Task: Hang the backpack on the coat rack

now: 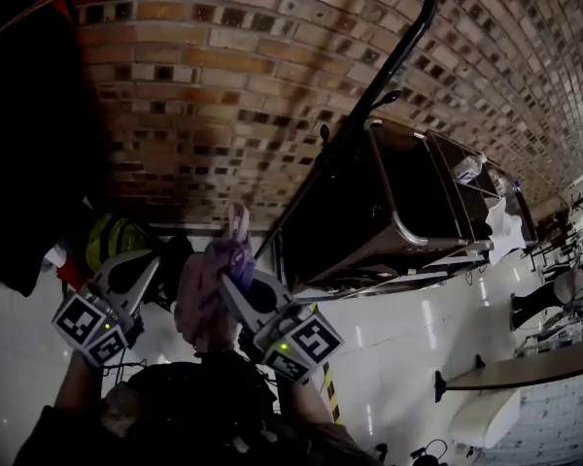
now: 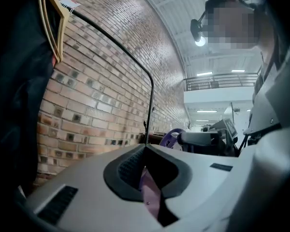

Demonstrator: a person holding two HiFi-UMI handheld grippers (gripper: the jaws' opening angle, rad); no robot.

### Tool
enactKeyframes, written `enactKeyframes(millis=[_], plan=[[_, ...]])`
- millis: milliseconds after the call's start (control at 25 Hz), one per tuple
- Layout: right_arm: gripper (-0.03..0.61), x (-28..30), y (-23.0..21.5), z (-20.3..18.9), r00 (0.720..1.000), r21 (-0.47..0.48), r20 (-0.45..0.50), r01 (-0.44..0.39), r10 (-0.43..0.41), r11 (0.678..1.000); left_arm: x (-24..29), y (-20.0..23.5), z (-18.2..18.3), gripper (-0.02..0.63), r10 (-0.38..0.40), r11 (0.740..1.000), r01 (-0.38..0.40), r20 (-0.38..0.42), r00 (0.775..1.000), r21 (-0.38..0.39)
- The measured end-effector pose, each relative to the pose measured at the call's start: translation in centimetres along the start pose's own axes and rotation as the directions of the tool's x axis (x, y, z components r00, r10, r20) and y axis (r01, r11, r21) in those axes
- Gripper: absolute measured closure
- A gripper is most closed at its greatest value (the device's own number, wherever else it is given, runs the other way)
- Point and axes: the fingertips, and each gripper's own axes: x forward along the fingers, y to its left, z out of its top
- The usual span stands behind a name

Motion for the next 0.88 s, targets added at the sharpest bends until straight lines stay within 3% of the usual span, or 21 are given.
enactKeyframes(millis=[280,680,880], plan=[[0.555,2.0,-9.6,2.1,1.0,0.015,-0.014,-0.02,0.02,1.0,8.8,2.7,1.5,0.588,0.075,0.997,-0.074,0.04,0.996,-0.008],[0.555,3.0,-18.8,4.0,0.995,0.018,-0.065,-0.08,0.081,0.997,19.5,3.4,1.3,0.588,0.085,0.996,-0.085,0.014,0.996,0.003],[0.555,4.0,-23.0,5.7,0.997,0.031,-0.045,-0.061,0.063,0.998,22.9,4.7,1.7,0.588,0.082,0.997,-0.082,0.026,0.996,0.002]])
